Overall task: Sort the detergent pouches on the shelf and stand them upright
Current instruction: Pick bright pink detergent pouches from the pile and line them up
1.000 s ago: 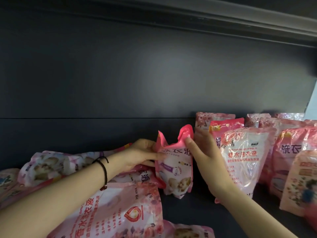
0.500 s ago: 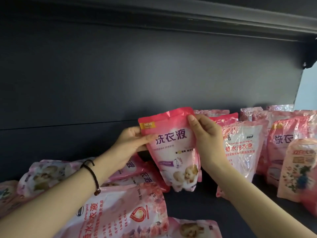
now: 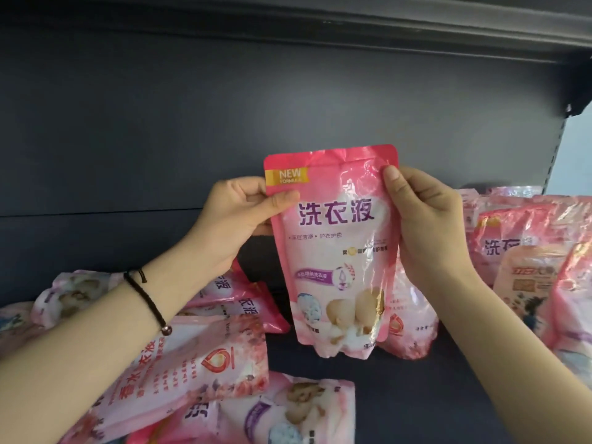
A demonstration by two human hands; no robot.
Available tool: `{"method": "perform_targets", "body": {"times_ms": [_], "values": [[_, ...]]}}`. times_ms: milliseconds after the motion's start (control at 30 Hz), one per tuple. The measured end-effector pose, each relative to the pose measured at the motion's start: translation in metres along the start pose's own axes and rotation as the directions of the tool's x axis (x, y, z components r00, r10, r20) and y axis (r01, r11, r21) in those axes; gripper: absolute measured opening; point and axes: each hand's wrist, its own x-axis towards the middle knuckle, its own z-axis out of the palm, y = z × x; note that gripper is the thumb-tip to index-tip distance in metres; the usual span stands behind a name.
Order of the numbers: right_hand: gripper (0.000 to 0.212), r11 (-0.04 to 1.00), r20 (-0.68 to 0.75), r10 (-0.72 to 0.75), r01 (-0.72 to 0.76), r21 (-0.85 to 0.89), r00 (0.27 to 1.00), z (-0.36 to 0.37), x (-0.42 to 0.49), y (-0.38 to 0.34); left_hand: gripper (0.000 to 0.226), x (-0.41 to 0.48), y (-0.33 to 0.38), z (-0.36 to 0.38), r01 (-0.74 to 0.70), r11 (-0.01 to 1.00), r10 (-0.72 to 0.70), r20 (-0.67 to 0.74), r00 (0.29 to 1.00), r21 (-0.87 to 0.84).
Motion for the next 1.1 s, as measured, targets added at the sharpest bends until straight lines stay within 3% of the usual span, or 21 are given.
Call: {"method": "perform_targets", "body": {"times_ms": [400, 600, 700, 767, 833, 933, 1000, 1100], "values": [[0.033, 0.978, 0.112, 0.206, -0.207, -0.008, 0.972, -0.109, -0.004, 0.0, 0.024, -0.021, -0.023, 0.105, 0.151, 0.985, -0.151, -0.013, 0.989, 0.082], [0.027, 0.955, 0.01, 0.29, -0.289, -0.068, 0.957, -0.132, -0.011, 0.01, 0.025, -0.03, -0.031, 0.132, 0.265, 0.954, -0.268, 0.003, 0.964, 0.137], [0.025, 0.949, -0.014, 0.265, -0.263, -0.175, 0.964, -0.135, -0.011, 0.014, 0.02, -0.033, -0.029, 0.139, 0.249, 0.951, -0.253, 0.0, 0.967, 0.181], [0.02, 0.943, 0.015, 0.182, -0.17, -0.287, 0.983, -0.134, -0.01, 0.014, 0.021, -0.035, -0.026, 0.139, 0.222, 0.946, -0.234, 0.022, 0.972, 0.237], [0.022, 0.902, 0.089, 0.003, 0.036, -0.43, 0.996, -0.131, -0.008, 0.008, 0.02, -0.036, -0.019, 0.134, 0.202, 0.926, -0.229, 0.051, 0.972, 0.318], [0.022, 0.697, 0.315, -0.25, 0.396, -0.598, 0.916, -0.122, -0.005, -0.007, 0.011, -0.041, -0.007, 0.115, 0.155, 0.841, -0.212, 0.052, 0.976, 0.519], [0.016, 0.552, 0.469, -0.269, 0.534, -0.641, 0.841, -0.113, -0.005, -0.016, 0.01, -0.049, 0.002, 0.096, 0.107, 0.727, -0.18, 0.038, 0.983, 0.679], [0.015, 0.46, 0.609, -0.198, 0.621, -0.634, 0.768, -0.096, -0.009, -0.028, 0.02, -0.064, 0.015, 0.06, 0.062, 0.475, -0.153, 0.013, 0.988, 0.878]]}}
